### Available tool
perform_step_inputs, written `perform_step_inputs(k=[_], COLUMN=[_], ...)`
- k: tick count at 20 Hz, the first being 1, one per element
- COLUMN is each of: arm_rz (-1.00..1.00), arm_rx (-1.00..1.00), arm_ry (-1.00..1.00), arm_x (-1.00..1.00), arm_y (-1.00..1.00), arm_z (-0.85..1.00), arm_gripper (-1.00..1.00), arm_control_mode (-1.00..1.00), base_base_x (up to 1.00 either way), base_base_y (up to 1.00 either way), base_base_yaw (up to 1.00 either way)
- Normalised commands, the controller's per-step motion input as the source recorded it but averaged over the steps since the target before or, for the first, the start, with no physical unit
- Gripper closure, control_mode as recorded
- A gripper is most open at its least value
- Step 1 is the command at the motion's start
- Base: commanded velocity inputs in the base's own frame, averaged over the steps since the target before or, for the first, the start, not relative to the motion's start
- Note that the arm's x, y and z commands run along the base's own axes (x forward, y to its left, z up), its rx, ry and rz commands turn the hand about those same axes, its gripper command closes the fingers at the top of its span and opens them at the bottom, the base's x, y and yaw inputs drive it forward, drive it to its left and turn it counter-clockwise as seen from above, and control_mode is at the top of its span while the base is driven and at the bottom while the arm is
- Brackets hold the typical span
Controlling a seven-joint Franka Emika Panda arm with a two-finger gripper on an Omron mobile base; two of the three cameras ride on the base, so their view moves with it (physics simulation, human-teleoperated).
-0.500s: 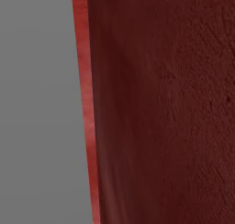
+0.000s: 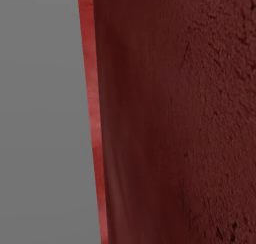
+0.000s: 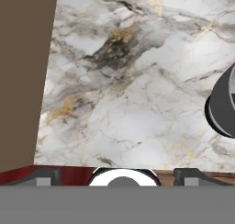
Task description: Navigate to the fridge.
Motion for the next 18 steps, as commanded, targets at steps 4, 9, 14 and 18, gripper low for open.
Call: perform_step_inputs(k=[4,9,14,18], arm_rz=[0.0,0.0,0.0,0.0], arm_rx=[0.0,0.0,0.0,0.0], arm_ry=[0.0,0.0,0.0,0.0], arm_x=[0.0,0.0,0.0,0.0], arm_y=[0.0,0.0,0.0,0.0], arm_z=[0.0,0.0,0.0,0.0], arm_gripper=[-1.0,-1.0,-1.0,-1.0], arm_control_mode=[1.0,1.0,1.0,1.0], base_base_x=[-0.04,-0.32,-0.17,0.0], base_base_y=[0.0,-0.32,-0.65,-0.77], base_base_yaw=[0.0,-0.12,-0.43,-0.5])
